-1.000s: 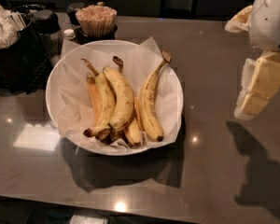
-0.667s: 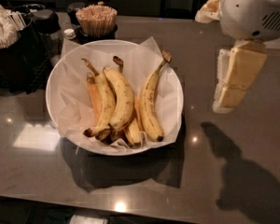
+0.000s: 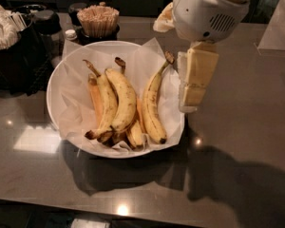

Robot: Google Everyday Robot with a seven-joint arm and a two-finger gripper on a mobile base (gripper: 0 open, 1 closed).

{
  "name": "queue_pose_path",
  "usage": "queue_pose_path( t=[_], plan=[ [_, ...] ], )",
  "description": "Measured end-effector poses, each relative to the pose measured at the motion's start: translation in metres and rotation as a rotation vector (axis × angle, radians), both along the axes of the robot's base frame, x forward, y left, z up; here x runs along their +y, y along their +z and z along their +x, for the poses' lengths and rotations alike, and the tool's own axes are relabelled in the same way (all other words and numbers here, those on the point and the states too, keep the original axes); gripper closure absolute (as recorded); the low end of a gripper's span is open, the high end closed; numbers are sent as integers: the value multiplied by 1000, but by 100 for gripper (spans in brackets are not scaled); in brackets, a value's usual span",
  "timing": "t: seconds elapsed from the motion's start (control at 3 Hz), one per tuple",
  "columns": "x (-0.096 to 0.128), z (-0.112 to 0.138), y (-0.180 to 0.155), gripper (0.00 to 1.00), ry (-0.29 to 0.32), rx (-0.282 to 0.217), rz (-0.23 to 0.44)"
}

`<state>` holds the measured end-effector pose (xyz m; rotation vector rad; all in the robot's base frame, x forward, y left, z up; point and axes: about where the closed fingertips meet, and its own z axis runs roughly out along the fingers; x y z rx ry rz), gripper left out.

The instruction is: Pick banana from white bowl

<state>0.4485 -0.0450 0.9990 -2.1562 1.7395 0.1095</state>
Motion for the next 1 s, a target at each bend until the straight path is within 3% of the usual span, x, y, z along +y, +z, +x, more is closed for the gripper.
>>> queue_pose_path(
  t=[0.33,0.67,1.0],
  plan=[
    [1,0,1,0,0,-5,3],
    [7,-1,-5,0,-14,38,101],
    [8,20,-13,0,-112,115,341]
  ],
)
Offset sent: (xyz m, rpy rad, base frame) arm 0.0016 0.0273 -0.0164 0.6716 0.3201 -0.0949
